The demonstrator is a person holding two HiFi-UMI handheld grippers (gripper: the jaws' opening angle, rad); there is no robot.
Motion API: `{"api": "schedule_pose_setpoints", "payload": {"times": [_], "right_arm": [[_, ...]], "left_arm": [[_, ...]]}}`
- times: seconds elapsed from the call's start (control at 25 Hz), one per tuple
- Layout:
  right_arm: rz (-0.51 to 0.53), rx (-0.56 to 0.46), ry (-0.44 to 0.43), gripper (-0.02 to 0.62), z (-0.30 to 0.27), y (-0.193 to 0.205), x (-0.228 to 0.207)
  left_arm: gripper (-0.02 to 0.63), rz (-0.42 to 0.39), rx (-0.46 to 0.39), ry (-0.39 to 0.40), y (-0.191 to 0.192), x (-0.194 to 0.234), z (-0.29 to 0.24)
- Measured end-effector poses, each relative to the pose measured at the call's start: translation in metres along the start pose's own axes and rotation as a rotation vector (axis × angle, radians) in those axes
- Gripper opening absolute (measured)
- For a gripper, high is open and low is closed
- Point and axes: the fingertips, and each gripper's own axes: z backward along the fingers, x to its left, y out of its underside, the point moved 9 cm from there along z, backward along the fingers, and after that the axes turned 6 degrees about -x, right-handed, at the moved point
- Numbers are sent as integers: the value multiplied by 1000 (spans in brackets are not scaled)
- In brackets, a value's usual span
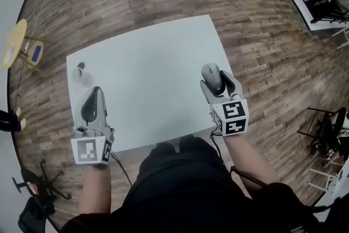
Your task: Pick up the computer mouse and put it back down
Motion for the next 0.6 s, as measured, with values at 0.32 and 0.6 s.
{"api": "schedule_pose_setpoints", "payload": {"times": [0.32, 0.6], "right_arm": [[8, -54, -7, 296, 16, -27, -8], [-30, -91, -2, 296, 29, -43, -14]], "left_arm": [[3, -21, -57, -16, -14, -1, 2], [3, -24, -108, -41, -26, 1, 1]]}}
